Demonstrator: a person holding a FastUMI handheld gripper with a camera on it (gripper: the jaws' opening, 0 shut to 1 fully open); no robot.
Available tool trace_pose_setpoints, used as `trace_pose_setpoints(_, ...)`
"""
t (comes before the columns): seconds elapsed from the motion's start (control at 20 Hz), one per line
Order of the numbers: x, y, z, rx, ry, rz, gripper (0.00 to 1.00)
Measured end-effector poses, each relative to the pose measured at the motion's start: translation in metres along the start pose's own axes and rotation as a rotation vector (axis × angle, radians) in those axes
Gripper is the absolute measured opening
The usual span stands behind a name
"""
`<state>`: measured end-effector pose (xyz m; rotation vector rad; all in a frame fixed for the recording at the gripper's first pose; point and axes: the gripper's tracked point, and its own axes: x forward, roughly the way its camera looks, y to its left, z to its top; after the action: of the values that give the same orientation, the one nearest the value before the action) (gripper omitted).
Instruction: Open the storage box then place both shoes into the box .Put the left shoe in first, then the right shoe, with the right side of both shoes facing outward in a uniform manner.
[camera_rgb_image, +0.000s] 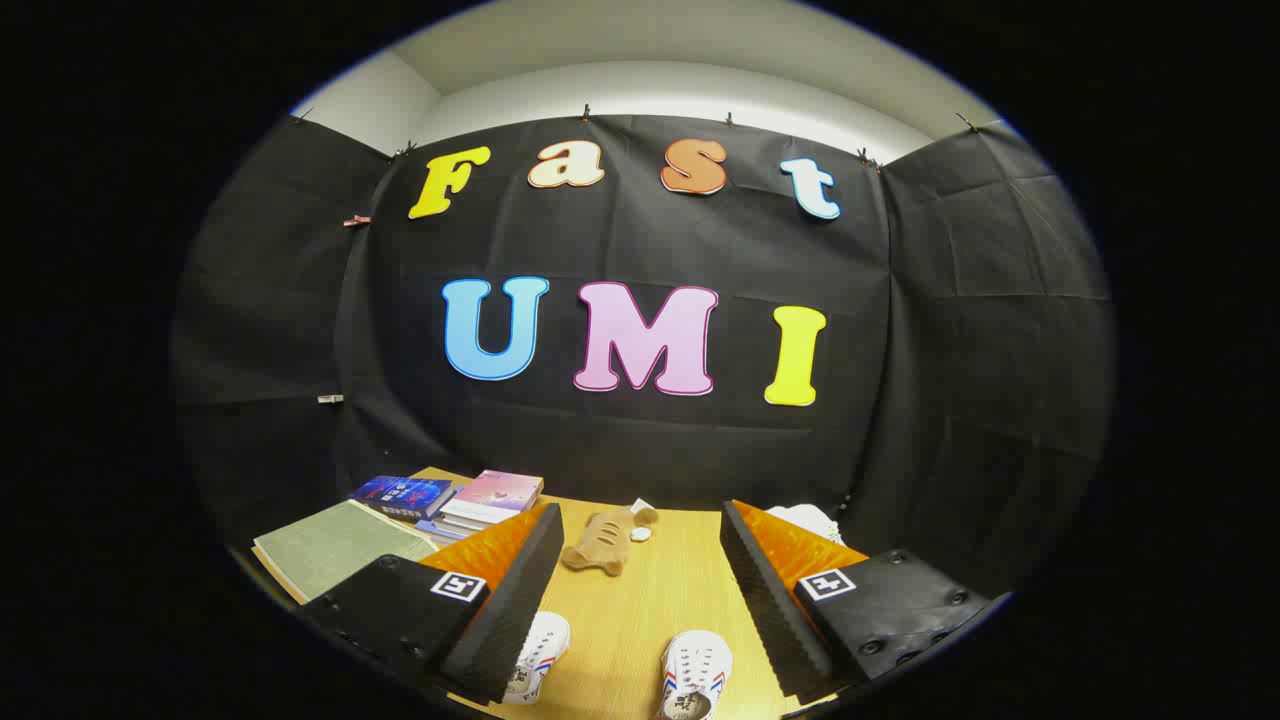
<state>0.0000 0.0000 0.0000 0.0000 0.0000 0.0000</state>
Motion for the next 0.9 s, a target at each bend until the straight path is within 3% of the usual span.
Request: trace_pose_setpoints(0.9,0.002,0.004,-0.025,0.069,0.070,0.003,0.97)
